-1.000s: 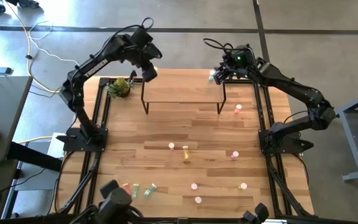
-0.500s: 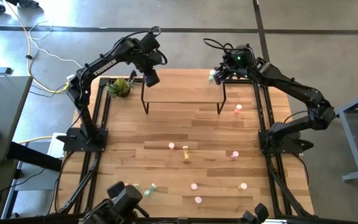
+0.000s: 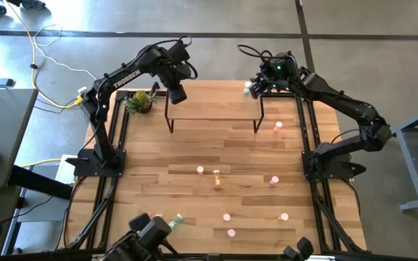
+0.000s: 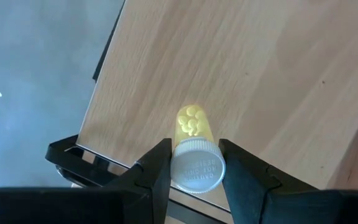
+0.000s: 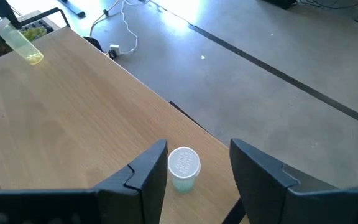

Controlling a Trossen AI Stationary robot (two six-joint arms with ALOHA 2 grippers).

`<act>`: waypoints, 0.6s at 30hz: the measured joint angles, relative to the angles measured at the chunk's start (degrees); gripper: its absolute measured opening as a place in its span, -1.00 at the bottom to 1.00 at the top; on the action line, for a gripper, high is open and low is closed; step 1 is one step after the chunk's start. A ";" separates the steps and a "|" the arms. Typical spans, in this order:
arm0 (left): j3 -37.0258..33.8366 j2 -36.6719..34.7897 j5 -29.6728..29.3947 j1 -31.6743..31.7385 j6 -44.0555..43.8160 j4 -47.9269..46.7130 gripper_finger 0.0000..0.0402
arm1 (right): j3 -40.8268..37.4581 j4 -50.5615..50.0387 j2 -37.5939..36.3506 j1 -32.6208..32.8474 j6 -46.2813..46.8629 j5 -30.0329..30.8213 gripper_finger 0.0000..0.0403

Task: Pick and place medicine bottles onto shelf by color
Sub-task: Put the top left yellow pill bottle on the shelf

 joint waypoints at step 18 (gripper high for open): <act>0.00 0.24 -0.15 -0.02 0.90 0.07 -0.44 | 0.00 0.00 0.01 0.00 0.00 0.00 -0.18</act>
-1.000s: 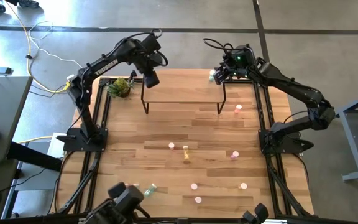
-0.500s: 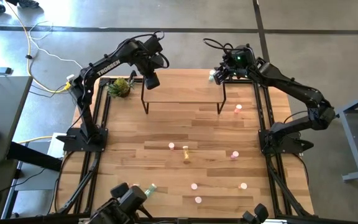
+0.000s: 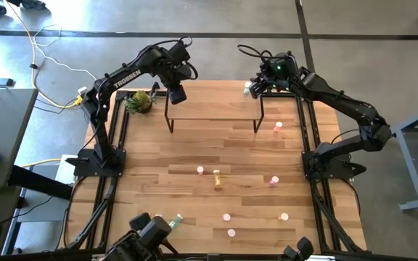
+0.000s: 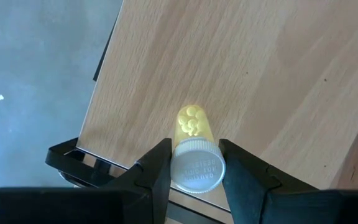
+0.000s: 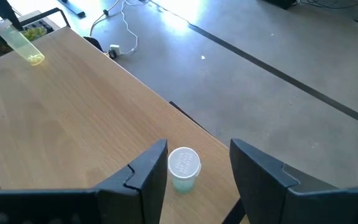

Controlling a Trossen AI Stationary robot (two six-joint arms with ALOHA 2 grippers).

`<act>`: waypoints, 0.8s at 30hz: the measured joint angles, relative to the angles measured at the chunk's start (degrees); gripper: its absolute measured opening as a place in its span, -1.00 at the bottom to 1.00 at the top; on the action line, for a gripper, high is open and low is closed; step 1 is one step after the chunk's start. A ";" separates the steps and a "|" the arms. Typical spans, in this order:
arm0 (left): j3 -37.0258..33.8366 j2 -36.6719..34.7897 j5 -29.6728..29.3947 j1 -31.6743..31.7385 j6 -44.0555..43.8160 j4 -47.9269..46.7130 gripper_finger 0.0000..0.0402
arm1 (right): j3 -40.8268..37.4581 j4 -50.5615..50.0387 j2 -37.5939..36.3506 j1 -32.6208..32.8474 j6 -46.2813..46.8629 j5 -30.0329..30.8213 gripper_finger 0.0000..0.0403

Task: Pick and place medicine bottles onto shelf by color
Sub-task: Put the top left yellow pill bottle on the shelf

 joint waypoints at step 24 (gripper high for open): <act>0.00 0.00 0.00 -0.01 -0.14 1.13 -0.26 | 0.00 0.00 0.01 -0.01 0.00 0.00 -0.18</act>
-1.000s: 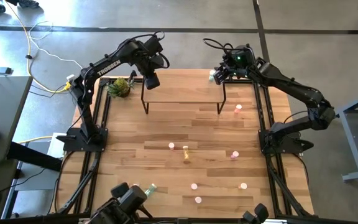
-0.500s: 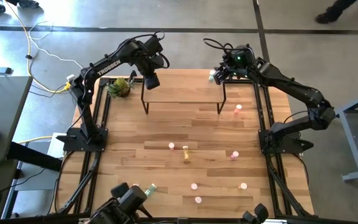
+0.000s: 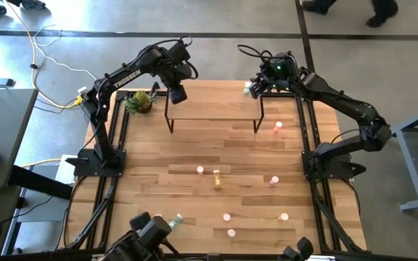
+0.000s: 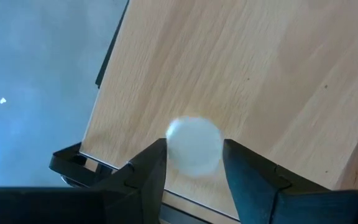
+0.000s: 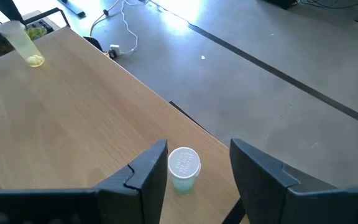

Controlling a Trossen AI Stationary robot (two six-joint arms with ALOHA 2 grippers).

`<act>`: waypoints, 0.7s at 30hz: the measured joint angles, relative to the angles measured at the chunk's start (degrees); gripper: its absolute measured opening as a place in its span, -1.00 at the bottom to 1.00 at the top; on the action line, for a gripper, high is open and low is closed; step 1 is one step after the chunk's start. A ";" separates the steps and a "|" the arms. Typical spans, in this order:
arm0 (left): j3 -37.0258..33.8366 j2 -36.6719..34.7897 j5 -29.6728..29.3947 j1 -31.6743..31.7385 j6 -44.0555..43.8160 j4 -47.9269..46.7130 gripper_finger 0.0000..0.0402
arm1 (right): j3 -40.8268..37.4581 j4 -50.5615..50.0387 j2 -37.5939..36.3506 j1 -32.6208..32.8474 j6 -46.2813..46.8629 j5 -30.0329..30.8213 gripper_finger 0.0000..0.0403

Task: Pick and place medicine bottles onto shelf by color
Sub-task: Put the top left yellow pill bottle on the shelf, then put the top red pill bottle on the shelf

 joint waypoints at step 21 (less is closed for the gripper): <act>-0.02 -1.67 -2.35 -0.09 1.05 -1.33 -0.26 | 0.00 -0.28 -1.79 0.01 3.04 -0.08 -0.18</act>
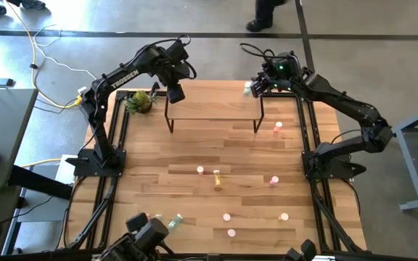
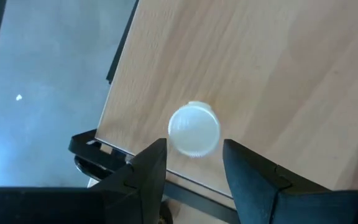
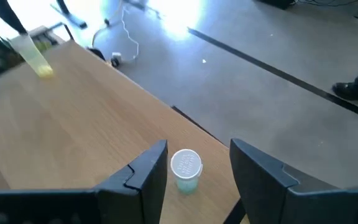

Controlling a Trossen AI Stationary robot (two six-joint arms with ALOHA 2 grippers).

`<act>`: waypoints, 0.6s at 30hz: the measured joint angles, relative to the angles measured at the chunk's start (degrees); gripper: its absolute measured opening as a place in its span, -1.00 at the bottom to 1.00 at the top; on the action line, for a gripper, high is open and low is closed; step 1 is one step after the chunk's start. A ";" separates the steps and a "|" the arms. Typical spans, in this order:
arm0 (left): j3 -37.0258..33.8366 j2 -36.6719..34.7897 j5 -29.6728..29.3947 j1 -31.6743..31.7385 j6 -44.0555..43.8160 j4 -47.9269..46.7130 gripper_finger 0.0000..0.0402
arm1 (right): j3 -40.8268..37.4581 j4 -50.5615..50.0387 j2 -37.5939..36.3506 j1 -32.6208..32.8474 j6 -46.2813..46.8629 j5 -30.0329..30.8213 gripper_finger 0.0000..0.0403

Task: Pick and place medicine bottles onto shelf by color
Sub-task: Put the top red pill bottle on the shelf

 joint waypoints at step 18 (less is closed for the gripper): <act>0.00 -5.91 4.92 -0.32 0.21 0.43 -0.26 | 0.00 -15.30 -9.34 0.01 15.52 -0.33 -0.18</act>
